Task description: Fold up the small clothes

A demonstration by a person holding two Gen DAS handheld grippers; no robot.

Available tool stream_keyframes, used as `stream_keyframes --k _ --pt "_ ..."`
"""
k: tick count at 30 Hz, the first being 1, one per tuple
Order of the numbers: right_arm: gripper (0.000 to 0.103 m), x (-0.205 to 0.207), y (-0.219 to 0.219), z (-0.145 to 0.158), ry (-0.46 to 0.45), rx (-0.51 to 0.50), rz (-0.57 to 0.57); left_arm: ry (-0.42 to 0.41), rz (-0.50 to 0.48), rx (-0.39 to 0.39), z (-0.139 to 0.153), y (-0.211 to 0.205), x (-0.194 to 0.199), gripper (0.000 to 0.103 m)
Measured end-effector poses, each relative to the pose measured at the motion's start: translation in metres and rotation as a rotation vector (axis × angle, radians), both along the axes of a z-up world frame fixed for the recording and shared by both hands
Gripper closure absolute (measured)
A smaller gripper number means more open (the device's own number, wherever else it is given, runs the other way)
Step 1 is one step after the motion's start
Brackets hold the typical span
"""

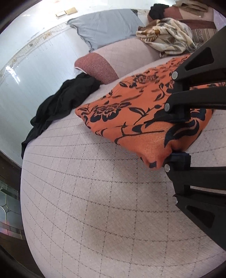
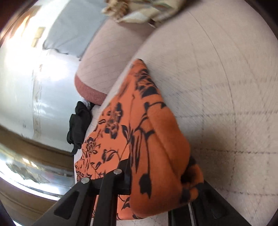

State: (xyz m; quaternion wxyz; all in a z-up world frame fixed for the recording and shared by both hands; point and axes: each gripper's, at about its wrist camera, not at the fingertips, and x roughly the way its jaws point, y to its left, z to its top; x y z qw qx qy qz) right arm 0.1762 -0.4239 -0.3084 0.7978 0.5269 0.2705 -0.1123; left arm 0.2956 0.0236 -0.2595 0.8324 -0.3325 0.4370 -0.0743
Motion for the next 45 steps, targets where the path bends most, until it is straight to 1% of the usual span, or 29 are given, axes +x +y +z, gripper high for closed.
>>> stream_keyframes --k 2,3,6,11,12,13,14,16,17,18,19,20,21,22,24,25,26,27,30,31,32,33,34,36,37,38,41,43,45 --pt "0.090 -0.010 0.003 0.011 -0.035 -0.017 -0.015 -0.010 -0.003 -0.022 0.005 0.004 -0.007 0.081" --pt "0.090 -0.014 0.005 0.018 -0.039 -0.044 -0.021 -0.014 -0.006 -0.026 0.008 0.005 -0.010 0.083" --pt "0.092 -0.030 0.019 0.038 -0.032 -0.169 -0.034 -0.024 -0.026 -0.037 0.016 0.010 -0.024 0.085" --pt "0.094 -0.052 0.028 0.054 -0.041 -0.240 -0.058 -0.020 -0.026 -0.047 0.020 0.023 -0.042 0.085" --pt "0.094 -0.053 0.029 0.052 -0.038 -0.227 -0.048 -0.011 -0.029 -0.048 0.017 0.024 -0.041 0.085" --pt "0.094 -0.053 0.028 0.046 -0.023 -0.189 -0.024 0.007 -0.032 -0.058 0.012 0.026 -0.039 0.085" --pt "0.094 -0.055 0.025 0.040 -0.004 -0.155 -0.020 0.030 -0.027 -0.087 0.004 0.029 -0.036 0.084" --pt "0.091 -0.056 0.019 0.028 0.031 -0.095 -0.034 0.069 -0.022 -0.122 -0.007 0.032 -0.031 0.079" --pt "0.090 -0.054 0.015 0.021 0.042 -0.044 -0.033 0.088 -0.018 -0.137 -0.012 0.034 -0.029 0.077" --pt "0.089 -0.054 0.010 0.014 0.047 0.006 -0.038 0.098 -0.009 -0.146 -0.015 0.035 -0.028 0.071" --pt "0.088 -0.054 0.005 0.007 0.050 0.060 -0.045 0.097 -0.002 -0.156 -0.017 0.034 -0.028 0.069" --pt "0.084 -0.054 0.001 0.000 0.044 0.105 -0.050 0.094 -0.002 -0.160 -0.017 0.033 -0.027 0.066" --pt "0.078 -0.053 -0.001 -0.005 0.043 0.129 -0.056 0.086 -0.010 -0.158 -0.015 0.030 -0.026 0.056" --pt "0.074 -0.052 -0.004 -0.011 0.042 0.146 -0.070 0.074 -0.019 -0.163 -0.013 0.026 -0.025 0.044" --pt "0.054 -0.049 -0.009 -0.018 0.016 0.171 -0.102 0.057 -0.032 -0.178 -0.011 0.018 -0.025 0.031" --pt "0.050 -0.047 -0.009 -0.019 -0.010 0.176 -0.113 0.054 -0.037 -0.185 -0.011 0.014 -0.024 0.027" --pt "0.043 -0.043 -0.009 -0.017 -0.033 0.159 -0.124 0.051 -0.037 -0.176 -0.010 0.009 -0.023 0.026" --pt "0.039 -0.040 -0.008 -0.015 -0.042 0.132 -0.124 0.044 -0.032 -0.155 -0.009 0.006 -0.021 0.026" --pt "0.040 -0.020 -0.002 -0.012 -0.041 0.027 -0.083 0.025 -0.023 -0.115 -0.008 -0.002 -0.011 0.027" --pt "0.043 -0.014 -0.002 -0.012 -0.039 -0.001 -0.076 0.019 -0.016 -0.098 -0.008 -0.003 -0.009 0.042" --pt "0.064 -0.010 -0.002 -0.012 -0.028 -0.020 -0.074 0.023 -0.006 -0.059 -0.008 -0.004 -0.006 0.053" --pt "0.078 -0.002 -0.006 -0.016 -0.003 -0.030 -0.060 0.031 -0.003 -0.039 -0.009 -0.003 -0.003 0.069" --pt "0.079 -0.001 -0.010 -0.020 -0.004 -0.009 -0.064 0.041 -0.004 -0.036 -0.011 -0.002 0.000 0.072" --pt "0.080 0.001 -0.012 -0.018 -0.022 -0.005 -0.087 0.041 0.008 -0.073 -0.013 0.005 0.001 0.075" --pt "0.080 0.003 -0.009 -0.013 -0.009 -0.041 -0.086 0.033 0.006 -0.076 -0.010 0.006 0.001 0.077" --pt "0.081 0.003 -0.004 -0.003 -0.005 -0.102 -0.080 0.018 0.003 -0.072 -0.006 0.007 0.000 0.077" --pt "0.082 -0.006 0.013 0.029 -0.046 -0.243 -0.062 -0.029 -0.007 -0.069 0.006 0.009 -0.007 0.078" --pt "0.082 -0.017 0.022 0.044 -0.072 -0.298 -0.063 -0.049 -0.010 -0.064 0.013 0.012 -0.013 0.078" --pt "0.083 -0.030 0.032 0.057 -0.080 -0.354 -0.073 -0.039 -0.022 -0.081 0.016 0.020 -0.024 0.078"
